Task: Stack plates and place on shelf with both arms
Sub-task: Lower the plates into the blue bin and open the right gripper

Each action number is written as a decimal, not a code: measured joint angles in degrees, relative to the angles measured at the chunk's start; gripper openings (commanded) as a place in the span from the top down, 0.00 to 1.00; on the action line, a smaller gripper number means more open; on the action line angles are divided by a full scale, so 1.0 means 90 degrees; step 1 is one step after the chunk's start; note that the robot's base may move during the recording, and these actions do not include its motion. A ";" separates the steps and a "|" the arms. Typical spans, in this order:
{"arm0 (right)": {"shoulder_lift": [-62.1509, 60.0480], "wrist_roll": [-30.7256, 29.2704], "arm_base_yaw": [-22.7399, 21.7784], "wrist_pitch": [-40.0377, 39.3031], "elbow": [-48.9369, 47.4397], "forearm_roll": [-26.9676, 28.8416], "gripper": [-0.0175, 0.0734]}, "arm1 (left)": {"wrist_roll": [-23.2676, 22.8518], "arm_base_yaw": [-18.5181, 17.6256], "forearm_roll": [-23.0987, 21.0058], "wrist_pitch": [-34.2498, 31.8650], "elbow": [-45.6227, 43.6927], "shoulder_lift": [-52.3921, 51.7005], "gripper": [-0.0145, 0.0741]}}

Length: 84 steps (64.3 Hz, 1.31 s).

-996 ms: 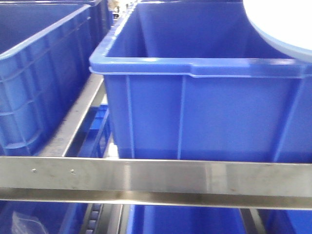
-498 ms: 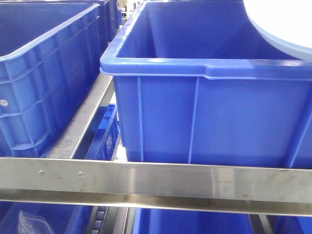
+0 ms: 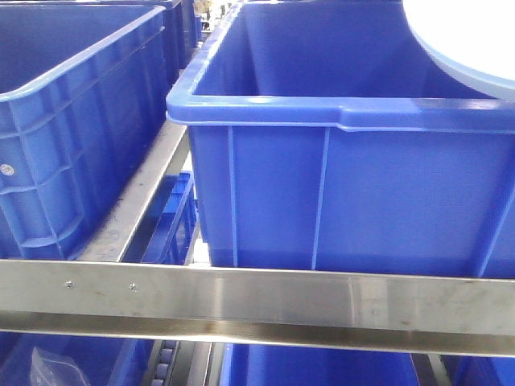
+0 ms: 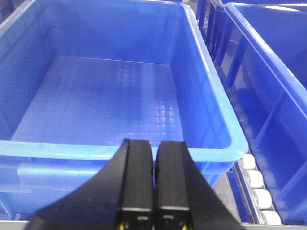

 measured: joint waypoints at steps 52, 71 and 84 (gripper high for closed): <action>0.1660 0.0000 0.0000 -0.1970 -0.0447 0.0000 0.75 | 0.0000 0.0000 0.0000 0.0000 0.0000 0.0000 0.74; 0.3553 0.0000 0.0000 -0.2429 -0.1753 -0.0011 0.44 | 0.0000 0.0000 0.0000 0.0000 0.0000 0.0000 0.74; 0.4024 0.0014 0.0000 -0.2576 -0.2103 -0.0011 0.13 | 0.0000 0.0000 0.0000 0.0000 0.0000 0.0000 0.74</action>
